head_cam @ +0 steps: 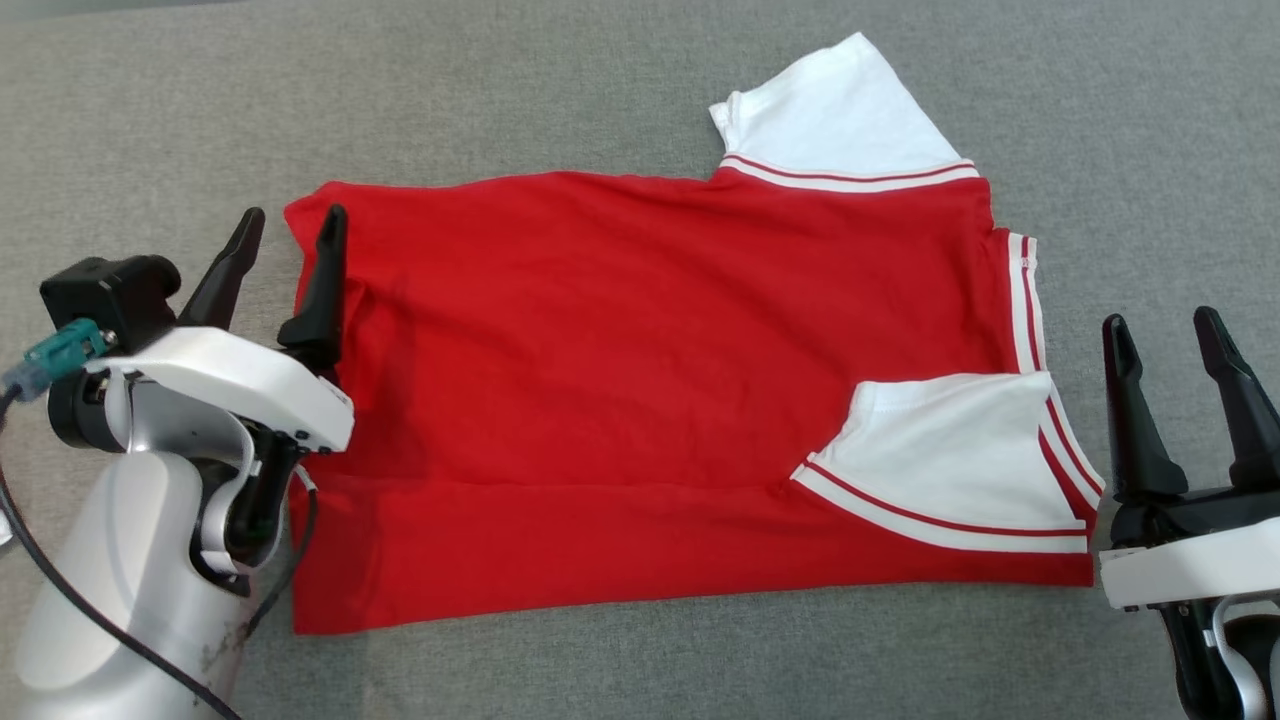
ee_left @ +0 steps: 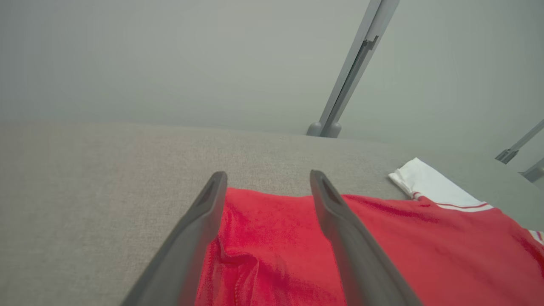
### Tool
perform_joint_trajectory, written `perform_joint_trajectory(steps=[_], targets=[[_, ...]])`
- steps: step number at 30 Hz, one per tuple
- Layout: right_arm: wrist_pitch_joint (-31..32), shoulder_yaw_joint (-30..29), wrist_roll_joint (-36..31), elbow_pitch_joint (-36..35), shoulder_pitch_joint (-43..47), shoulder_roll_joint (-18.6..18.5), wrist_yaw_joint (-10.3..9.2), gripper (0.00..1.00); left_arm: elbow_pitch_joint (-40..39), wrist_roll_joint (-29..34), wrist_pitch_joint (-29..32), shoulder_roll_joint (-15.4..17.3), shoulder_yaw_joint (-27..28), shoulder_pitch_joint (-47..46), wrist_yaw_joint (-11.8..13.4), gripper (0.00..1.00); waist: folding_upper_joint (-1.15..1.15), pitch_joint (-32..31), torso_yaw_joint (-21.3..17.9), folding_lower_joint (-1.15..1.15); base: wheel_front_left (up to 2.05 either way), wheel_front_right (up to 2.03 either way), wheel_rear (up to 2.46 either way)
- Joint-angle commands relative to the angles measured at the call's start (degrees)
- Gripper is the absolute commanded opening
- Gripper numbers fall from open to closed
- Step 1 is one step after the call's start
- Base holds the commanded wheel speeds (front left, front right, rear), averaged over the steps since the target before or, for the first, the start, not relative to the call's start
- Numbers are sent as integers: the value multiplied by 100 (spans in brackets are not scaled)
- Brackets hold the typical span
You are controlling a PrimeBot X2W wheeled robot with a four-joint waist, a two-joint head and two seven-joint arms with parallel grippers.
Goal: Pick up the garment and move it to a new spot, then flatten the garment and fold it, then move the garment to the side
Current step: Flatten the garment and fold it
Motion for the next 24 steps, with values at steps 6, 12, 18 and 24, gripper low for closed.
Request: perform_joint_trajectory(steps=[6, 12, 18, 24], targets=[[-166, 165, 72, 246, -230, -12, -2, 100, 1509, -502, 401, 104, 149, -829, -479, 100, 0, 343, -261, 0, 0, 0, 0], [-282, 213, 153, 454, -349, -40, -2, 100, 2514, -735, 613, 166, 184, -1334, -779, 100, 0, 456, -347, 0, 0, 0, 0], [-348, 157, 219, 592, -411, -91, -2, 100, 3032, -936, 528, 143, 183, -1624, -1031, 0, 0, 470, -357, 0, 0, 0, 0], [-306, 31, 340, 663, -739, -302, -2, 100, 3143, -960, 321, 137, 56, -1741, -1140, 0, 0, 433, -305, 0, 0, 0, 0]])
